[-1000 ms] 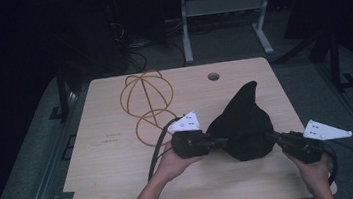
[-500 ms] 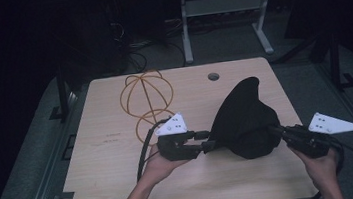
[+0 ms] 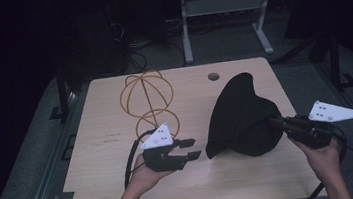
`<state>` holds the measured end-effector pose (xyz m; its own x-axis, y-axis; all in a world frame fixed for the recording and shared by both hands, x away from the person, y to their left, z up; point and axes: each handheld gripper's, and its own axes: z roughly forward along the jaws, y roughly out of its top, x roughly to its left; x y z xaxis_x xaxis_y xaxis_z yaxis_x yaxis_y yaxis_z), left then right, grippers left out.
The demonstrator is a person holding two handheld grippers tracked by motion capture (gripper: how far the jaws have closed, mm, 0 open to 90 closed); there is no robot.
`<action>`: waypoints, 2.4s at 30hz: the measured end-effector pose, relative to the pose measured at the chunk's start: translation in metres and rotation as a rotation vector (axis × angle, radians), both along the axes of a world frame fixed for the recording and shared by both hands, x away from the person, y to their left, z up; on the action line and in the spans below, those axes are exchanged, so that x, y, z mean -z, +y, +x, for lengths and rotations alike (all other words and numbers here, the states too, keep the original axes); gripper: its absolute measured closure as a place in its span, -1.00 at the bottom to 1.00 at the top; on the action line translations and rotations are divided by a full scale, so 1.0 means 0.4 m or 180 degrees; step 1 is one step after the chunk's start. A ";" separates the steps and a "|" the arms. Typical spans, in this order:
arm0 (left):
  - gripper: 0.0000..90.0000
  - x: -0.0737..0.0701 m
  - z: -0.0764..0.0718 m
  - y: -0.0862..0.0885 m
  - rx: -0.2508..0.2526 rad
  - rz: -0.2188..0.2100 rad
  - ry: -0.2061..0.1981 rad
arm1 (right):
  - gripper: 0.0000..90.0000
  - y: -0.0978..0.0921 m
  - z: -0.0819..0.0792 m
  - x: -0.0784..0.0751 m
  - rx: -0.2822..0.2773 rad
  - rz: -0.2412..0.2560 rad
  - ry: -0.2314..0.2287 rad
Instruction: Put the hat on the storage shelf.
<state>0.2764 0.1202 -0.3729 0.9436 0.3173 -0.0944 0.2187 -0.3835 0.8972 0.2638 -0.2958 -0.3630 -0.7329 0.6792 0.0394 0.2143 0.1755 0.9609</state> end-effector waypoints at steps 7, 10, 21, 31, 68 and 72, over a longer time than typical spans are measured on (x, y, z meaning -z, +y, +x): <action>0.10 0.027 -0.014 0.049 -0.0142 0.0155 -0.0031 | 0.94 0.009 0.012 -0.034 -0.0020 -0.0052 0.0032; 0.06 0.038 -0.017 0.063 -0.0188 0.0205 -0.0020 | 0.94 0.016 0.019 -0.048 -0.0037 -0.0091 0.0049; 0.02 0.077 -0.025 0.116 -0.0352 0.0313 0.0003 | 0.94 0.034 0.049 -0.094 -0.0073 -0.0102 0.0065; -0.10 0.109 -0.032 0.145 -0.0499 0.0510 -0.0037 | 0.93 0.059 0.078 -0.147 -0.0098 -0.0162 0.0104; -0.19 0.128 -0.023 0.173 -0.0641 0.0641 -0.0174 | 0.93 0.180 0.178 -0.291 -0.0290 -0.0245 0.0021; -0.20 0.132 -0.020 0.176 -0.0649 0.0660 -0.0172 | 0.93 0.201 0.192 -0.307 -0.0329 -0.0260 0.0012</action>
